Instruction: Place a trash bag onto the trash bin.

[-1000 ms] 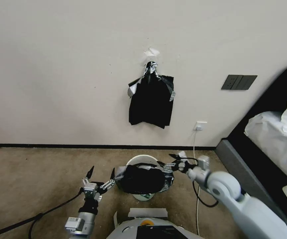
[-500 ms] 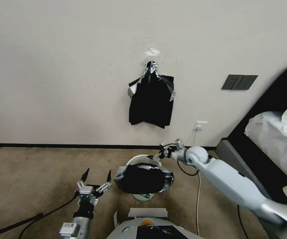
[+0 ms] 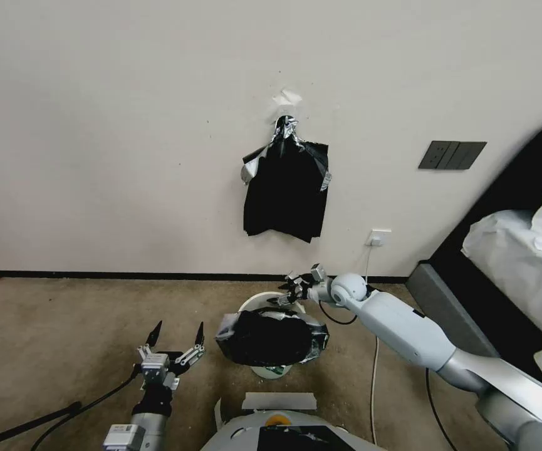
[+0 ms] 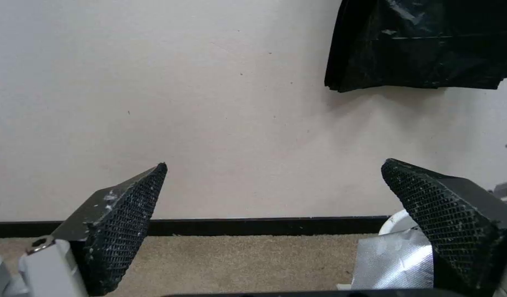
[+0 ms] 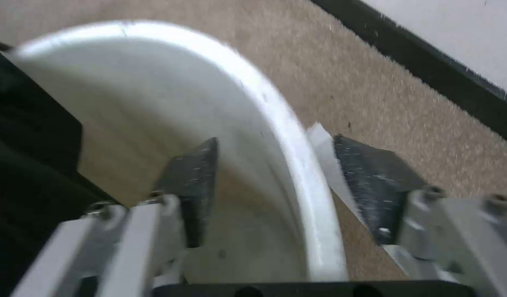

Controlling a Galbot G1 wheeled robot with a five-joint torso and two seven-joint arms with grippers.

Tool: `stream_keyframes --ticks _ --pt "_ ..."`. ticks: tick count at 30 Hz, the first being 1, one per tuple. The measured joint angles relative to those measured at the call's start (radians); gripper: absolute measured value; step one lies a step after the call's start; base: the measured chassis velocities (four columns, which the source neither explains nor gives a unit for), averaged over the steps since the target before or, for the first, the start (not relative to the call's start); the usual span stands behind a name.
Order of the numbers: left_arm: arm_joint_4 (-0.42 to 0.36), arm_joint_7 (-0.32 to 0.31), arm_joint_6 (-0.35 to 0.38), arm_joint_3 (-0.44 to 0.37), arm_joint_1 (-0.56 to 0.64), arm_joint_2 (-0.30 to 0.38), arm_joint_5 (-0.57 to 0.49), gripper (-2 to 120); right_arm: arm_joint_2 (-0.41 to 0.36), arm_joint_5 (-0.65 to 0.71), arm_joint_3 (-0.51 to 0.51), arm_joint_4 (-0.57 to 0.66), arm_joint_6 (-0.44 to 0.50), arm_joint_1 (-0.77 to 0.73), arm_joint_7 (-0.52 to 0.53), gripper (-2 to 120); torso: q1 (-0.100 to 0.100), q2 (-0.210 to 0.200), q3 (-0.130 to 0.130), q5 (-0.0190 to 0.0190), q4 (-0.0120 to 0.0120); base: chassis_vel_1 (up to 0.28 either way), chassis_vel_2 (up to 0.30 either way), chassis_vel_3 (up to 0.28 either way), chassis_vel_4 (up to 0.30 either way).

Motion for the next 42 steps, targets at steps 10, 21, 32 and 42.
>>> stream_keyframes --ticks 10,21,32,42 --pt "-0.021 -0.002 0.01 0.0 0.004 0.0 -0.045 100 -0.007 -0.002 -0.018 0.007 0.034 -0.009 0.004 14 0.0 0.0 0.0 -0.0001 0.0002 0.0 0.0 0.0 0.0" --pt "-0.035 -0.005 0.024 0.004 -0.002 -0.001 -0.058 100 -0.056 0.074 0.017 0.1 0.002 -0.057 0.112 4 0.0 0.0 0.0 0.0 0.0003 0.0 0.0 0.0 0.0" --pt "-0.037 -0.007 0.046 0.024 -0.039 0.011 -0.063 100 -0.073 0.408 0.325 0.457 -0.123 -0.385 0.697 3 0.0 0.0 0.0 -0.0001 0.0001 0.0 0.0 0.0 0.0" --pt "-0.04 -0.008 0.06 0.036 -0.064 0.024 -0.063 100 0.028 0.51 0.509 0.66 -0.062 -0.562 1.138 3 0.0 0.0 0.0 -0.0001 0.0002 0.0 0.0 0.0 0.0"
